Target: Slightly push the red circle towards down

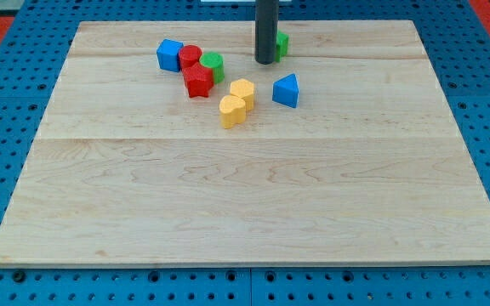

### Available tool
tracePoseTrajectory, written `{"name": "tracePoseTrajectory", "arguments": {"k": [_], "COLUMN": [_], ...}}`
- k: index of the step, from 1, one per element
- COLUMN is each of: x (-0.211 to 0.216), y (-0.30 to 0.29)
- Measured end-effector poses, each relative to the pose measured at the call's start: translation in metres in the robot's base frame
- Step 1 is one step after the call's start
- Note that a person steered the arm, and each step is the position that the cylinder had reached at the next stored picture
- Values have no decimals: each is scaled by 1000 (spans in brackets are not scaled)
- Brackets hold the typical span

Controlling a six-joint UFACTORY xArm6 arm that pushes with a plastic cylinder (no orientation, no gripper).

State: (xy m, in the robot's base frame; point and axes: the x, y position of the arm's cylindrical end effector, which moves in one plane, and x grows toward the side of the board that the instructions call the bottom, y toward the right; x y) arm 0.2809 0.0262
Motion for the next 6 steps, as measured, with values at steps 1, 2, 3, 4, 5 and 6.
{"name": "tracePoseTrajectory", "arguments": {"k": [1, 2, 3, 4, 5, 6], "x": [0, 0, 0, 0, 3, 22], "y": [-23, -67, -110, -134, -148, -148]}}
